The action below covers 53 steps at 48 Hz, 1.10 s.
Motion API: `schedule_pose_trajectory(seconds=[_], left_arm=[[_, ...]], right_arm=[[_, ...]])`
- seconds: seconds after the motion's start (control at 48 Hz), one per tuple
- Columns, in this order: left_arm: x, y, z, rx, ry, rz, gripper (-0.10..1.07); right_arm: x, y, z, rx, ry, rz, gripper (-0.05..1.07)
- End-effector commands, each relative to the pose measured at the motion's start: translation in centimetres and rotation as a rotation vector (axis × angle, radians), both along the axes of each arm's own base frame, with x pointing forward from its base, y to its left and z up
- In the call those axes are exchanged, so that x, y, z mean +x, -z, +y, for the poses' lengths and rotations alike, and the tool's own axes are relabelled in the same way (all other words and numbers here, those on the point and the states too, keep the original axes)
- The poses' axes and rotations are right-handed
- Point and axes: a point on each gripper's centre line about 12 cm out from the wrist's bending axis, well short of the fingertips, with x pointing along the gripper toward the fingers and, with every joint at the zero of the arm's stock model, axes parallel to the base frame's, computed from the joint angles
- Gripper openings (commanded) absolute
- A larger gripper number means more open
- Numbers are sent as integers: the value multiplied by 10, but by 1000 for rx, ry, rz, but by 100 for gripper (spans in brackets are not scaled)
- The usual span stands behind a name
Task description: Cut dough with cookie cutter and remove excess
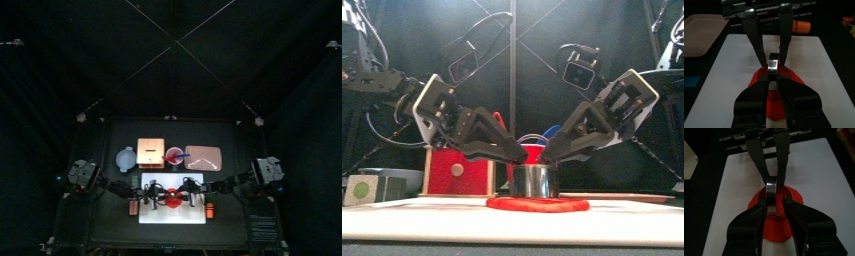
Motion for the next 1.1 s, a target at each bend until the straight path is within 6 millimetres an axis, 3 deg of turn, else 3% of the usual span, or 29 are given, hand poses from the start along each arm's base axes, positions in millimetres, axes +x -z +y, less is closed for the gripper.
schedule_pose_trajectory(seconds=[0.0, 0.354, 0.625, 0.896, 1.083], left_arm=[[4, -6, -1, -5, 4, -12, 55], [3, 18, -18, -12, 64, 137, 55], [-7, 43, -26, -18, 92, 270, 55], [-18, 70, -29, -30, 59, 352, 55], [-18, 73, -34, -28, 66, 360, 55]], right_arm=[[4, -9, 1, 10, 6, -31, 65], [3, -6, 0, 9, 9, 0, 51], [1, 1, -2, 15, 29, 35, 50], [0, 27, -1, 21, 54, 107, 50], [-2, 31, 3, 21, 48, 121, 49]])
